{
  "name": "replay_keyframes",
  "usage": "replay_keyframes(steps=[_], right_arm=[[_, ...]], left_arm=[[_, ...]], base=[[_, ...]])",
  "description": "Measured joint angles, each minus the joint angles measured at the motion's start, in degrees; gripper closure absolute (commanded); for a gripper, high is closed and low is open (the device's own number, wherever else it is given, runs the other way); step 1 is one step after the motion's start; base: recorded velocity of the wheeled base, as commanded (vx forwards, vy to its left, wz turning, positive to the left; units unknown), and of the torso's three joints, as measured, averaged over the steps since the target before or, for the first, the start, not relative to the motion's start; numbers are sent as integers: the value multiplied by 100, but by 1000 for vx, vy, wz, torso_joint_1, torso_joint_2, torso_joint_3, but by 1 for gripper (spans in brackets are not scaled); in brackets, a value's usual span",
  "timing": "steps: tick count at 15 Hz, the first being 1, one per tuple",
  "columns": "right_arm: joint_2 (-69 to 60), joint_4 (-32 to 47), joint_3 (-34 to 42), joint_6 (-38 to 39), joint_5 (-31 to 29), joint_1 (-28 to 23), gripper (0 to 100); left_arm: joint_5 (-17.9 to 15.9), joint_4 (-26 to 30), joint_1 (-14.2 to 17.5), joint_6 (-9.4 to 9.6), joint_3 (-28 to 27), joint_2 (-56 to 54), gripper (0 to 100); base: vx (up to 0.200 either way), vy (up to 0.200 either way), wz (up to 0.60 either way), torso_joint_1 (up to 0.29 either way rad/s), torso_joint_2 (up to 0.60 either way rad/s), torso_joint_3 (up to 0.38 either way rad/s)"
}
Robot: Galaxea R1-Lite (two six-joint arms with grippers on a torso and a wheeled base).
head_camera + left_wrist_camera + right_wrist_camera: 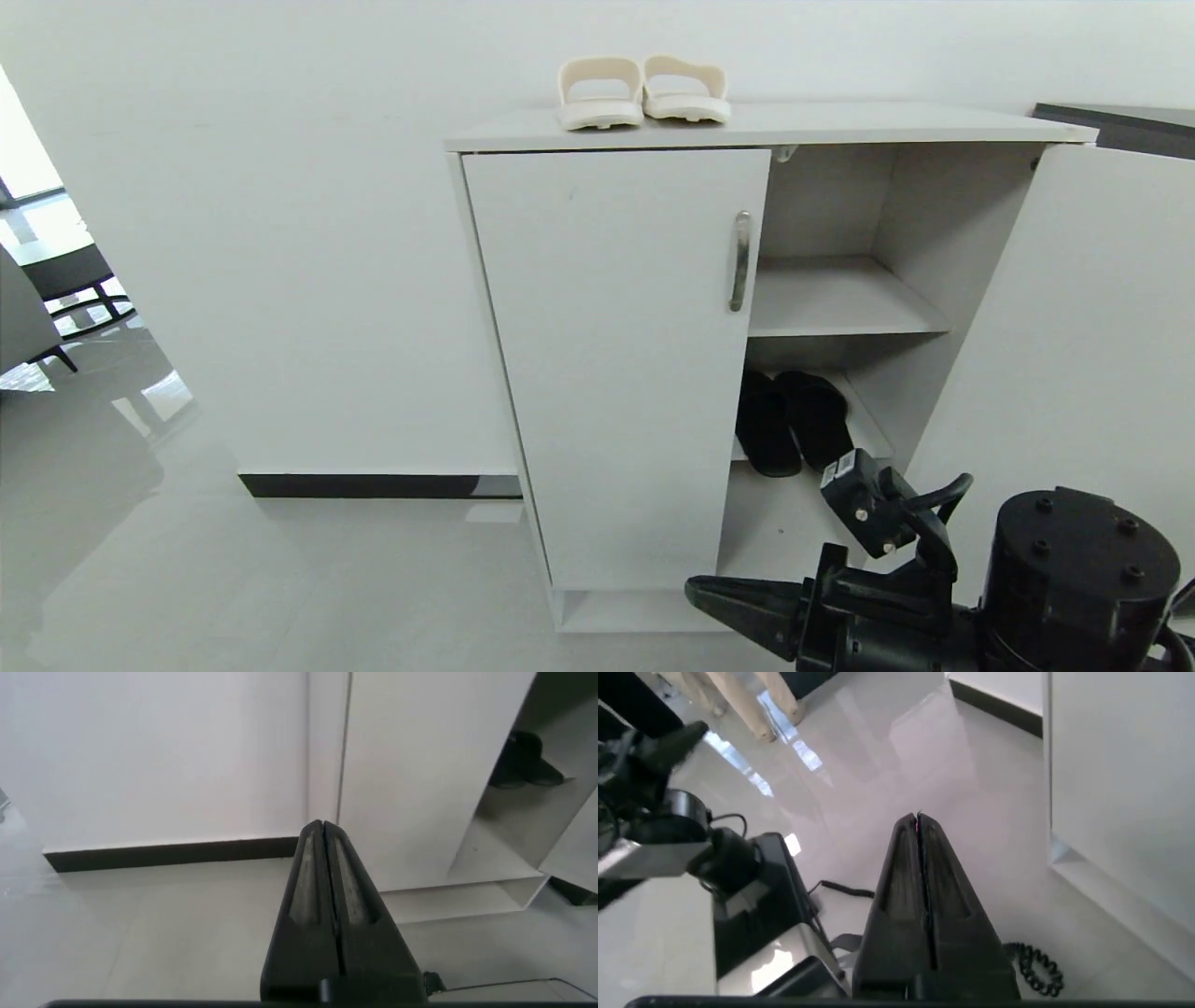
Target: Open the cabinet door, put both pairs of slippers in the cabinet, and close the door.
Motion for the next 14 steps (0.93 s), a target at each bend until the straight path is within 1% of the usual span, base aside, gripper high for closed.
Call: replay_keyframes(steps=[2, 14], right_arm=[[15, -6, 110, -145, 115, -2, 100], [67, -28, 168, -158, 150, -16, 100]], left_arm=[[-2, 0, 0, 2, 0, 0, 100], [6, 0, 0, -41, 2, 0, 100]], base=[[0, 200, 0, 5, 0, 5], [0, 0, 0, 0, 0, 0]])
